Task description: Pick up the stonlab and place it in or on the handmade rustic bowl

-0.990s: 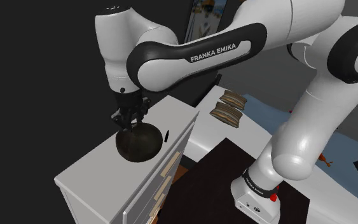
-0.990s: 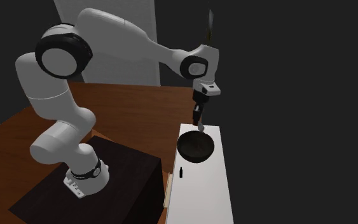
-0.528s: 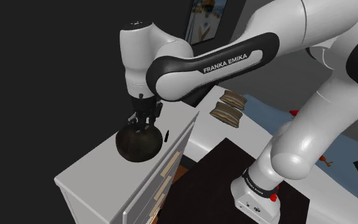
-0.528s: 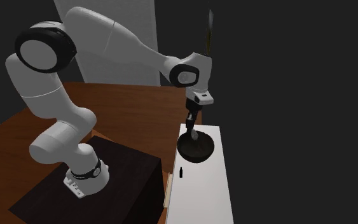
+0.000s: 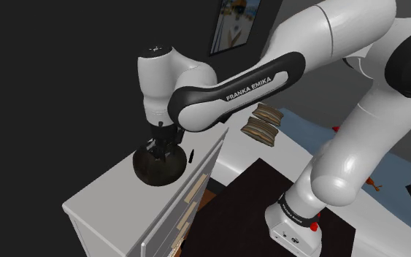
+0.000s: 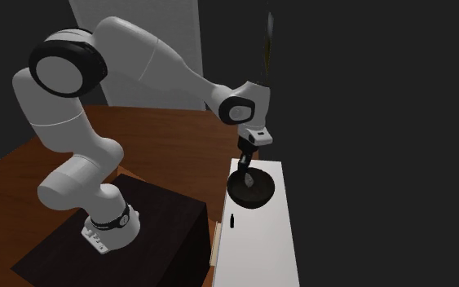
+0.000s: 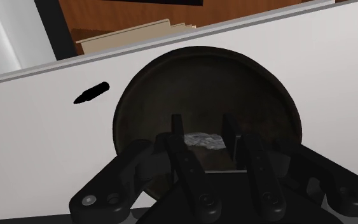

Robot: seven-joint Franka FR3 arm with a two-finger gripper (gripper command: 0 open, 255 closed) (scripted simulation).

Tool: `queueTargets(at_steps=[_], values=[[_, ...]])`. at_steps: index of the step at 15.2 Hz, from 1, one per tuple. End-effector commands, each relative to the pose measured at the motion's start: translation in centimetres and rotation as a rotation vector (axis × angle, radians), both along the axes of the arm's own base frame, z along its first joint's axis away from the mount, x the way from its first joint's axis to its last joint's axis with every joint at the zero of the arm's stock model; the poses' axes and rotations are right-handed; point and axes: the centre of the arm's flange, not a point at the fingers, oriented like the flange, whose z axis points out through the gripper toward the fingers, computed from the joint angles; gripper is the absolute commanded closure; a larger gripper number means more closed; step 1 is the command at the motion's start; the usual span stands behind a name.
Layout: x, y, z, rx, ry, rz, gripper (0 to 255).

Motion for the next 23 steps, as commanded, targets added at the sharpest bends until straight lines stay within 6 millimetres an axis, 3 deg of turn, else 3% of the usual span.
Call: queueTargets(at_steps=[1,3,11,12,17,21,23], values=[[0.0,0.1,-1.1,0.000,0.000,0.000,255],[0.0,0.1,-2.2,0.000,0.000,0.000,255],[0.0,0.1,-2.3,0.000,0.000,0.000,255],[0.0,0.1,-2.3,0.000,0.000,0.000,0],[0.0,0.1,-2.3,0.000,0.000,0.000,0],[0.2,1.0,2.6,0.000,0.000,0.000,0],[0.2,1.0,2.6,0.000,0.000,0.000,0]])
